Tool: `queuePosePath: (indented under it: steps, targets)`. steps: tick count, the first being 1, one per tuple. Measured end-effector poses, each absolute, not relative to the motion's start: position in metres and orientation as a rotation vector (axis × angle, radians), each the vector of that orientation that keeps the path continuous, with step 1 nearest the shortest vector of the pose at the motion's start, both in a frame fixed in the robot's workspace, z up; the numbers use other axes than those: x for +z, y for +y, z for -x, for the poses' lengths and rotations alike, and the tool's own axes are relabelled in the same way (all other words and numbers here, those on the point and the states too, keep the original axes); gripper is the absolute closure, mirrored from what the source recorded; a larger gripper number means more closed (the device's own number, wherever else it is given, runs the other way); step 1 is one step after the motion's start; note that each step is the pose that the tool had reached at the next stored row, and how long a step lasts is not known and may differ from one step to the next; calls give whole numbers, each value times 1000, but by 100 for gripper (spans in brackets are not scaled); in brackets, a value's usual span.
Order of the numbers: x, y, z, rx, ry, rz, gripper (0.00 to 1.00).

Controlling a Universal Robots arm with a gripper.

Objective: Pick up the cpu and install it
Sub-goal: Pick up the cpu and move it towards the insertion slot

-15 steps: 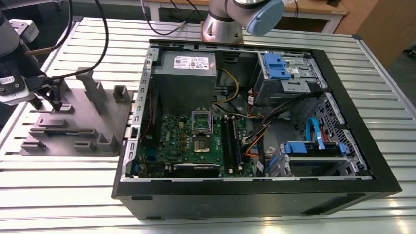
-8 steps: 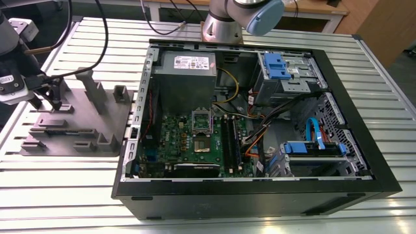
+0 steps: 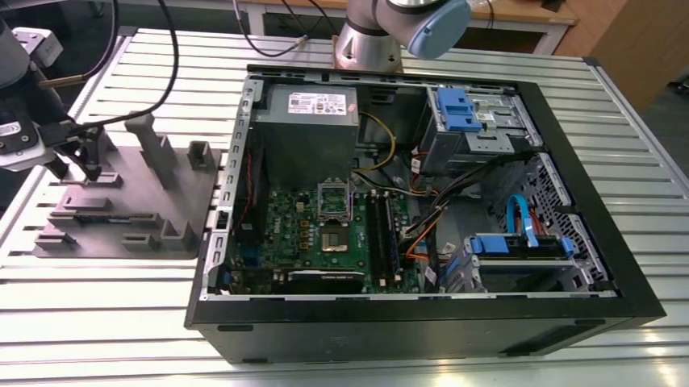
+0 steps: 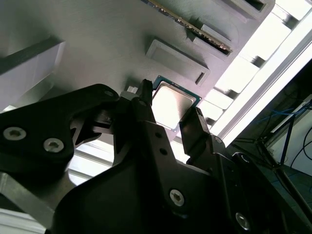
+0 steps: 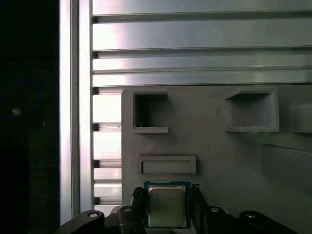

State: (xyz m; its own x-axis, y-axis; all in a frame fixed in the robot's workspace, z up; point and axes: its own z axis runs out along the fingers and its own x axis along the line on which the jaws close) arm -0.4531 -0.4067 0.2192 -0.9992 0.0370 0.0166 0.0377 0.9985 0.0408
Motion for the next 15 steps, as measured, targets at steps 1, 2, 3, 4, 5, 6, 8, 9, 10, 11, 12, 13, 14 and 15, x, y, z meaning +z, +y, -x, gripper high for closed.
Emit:
queuePosePath:
  steps: [1, 2, 3, 4, 5, 6, 8, 9, 10, 11, 12, 13, 14, 15]
  targets:
    - [220, -407, 453, -64, -3124, 58, 53]
    - [220, -407, 453, -64, -3124, 58, 53]
    - [220, -407, 453, -64, -3125, 58, 53]
    - [221, -407, 453, -64, -3125, 58, 53]
    - [221, -407, 453, -64, -3124, 58, 53]
    - [221, -407, 453, -64, -3125, 58, 53]
    - [222, -407, 453, -64, -3124, 58, 53]
    - [222, -407, 453, -64, -3124, 59, 53]
    - [222, -407, 453, -64, -3124, 58, 53]
    - [222, -407, 453, -64, -3125, 58, 53]
    - [222, -407, 453, -64, -3125, 58, 53]
    - [223, -407, 453, -64, -3124, 58, 53]
    - [223, -407, 453, -64, -3124, 58, 53]
    - [224, -407, 453, -64, -3124, 58, 53]
